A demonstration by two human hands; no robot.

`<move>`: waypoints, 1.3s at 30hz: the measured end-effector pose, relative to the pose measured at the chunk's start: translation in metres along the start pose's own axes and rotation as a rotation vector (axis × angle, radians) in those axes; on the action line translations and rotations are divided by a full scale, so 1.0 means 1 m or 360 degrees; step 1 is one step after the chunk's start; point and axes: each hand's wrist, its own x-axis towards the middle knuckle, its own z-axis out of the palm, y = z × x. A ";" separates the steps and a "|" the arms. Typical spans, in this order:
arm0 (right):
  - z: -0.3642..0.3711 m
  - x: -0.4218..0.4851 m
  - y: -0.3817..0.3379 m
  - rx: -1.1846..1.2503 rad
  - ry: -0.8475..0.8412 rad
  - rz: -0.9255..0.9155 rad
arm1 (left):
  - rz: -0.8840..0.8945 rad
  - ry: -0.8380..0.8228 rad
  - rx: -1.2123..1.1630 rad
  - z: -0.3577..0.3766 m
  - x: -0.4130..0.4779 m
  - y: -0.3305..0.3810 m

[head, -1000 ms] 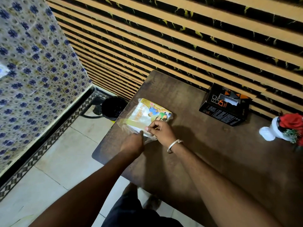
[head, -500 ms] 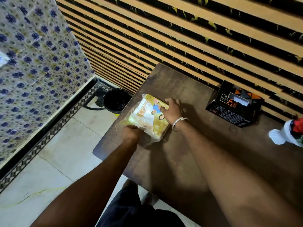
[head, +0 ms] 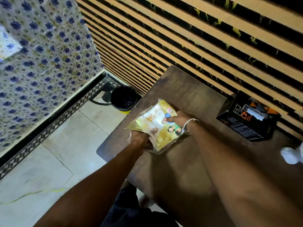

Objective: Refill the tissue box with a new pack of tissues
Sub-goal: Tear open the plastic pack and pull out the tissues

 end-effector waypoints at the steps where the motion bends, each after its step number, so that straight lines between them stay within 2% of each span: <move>1: -0.002 0.001 0.005 0.0030 -0.0043 -0.0027 | -0.0009 -0.0024 0.0012 -0.001 -0.004 0.002; 6: -0.021 -0.006 0.015 0.0361 -0.0204 -0.0147 | 0.0092 -0.0243 -0.0141 -0.004 -0.006 0.010; 9: -0.034 -0.014 0.010 0.0509 -0.0201 -0.0195 | -0.0063 -0.0456 -0.0292 -0.003 -0.005 0.018; 13: -0.050 -0.034 0.001 0.0645 -0.0201 -0.0229 | 0.0215 -0.0650 -0.0283 0.003 -0.021 0.033; 17: -0.057 -0.055 -0.003 0.0719 -0.0203 -0.0303 | 0.0290 -0.0808 -0.0160 0.005 -0.026 0.039; 20: -0.057 -0.062 -0.001 0.0723 -0.0172 -0.0349 | 0.0242 -0.0701 0.0032 0.002 -0.030 0.038; 25: -0.056 -0.066 0.010 0.0772 -0.0110 -0.0285 | 0.0338 -0.0610 -0.0186 0.013 -0.039 0.023; 28: -0.056 -0.070 0.020 0.0789 0.0097 -0.0276 | 0.0330 -0.0750 0.0021 -0.004 -0.045 0.036; 30: -0.056 -0.067 0.031 0.0857 0.0318 -0.0224 | 0.0286 -0.0743 0.0069 -0.021 -0.041 0.043; 34: -0.057 -0.056 0.055 0.1065 0.0727 -0.0021 | 0.0358 -0.0548 -0.0100 -0.046 -0.033 0.053; 39: -0.053 -0.035 0.074 0.1418 0.0951 0.0187 | 0.0422 -0.0449 -0.0546 -0.093 -0.014 0.066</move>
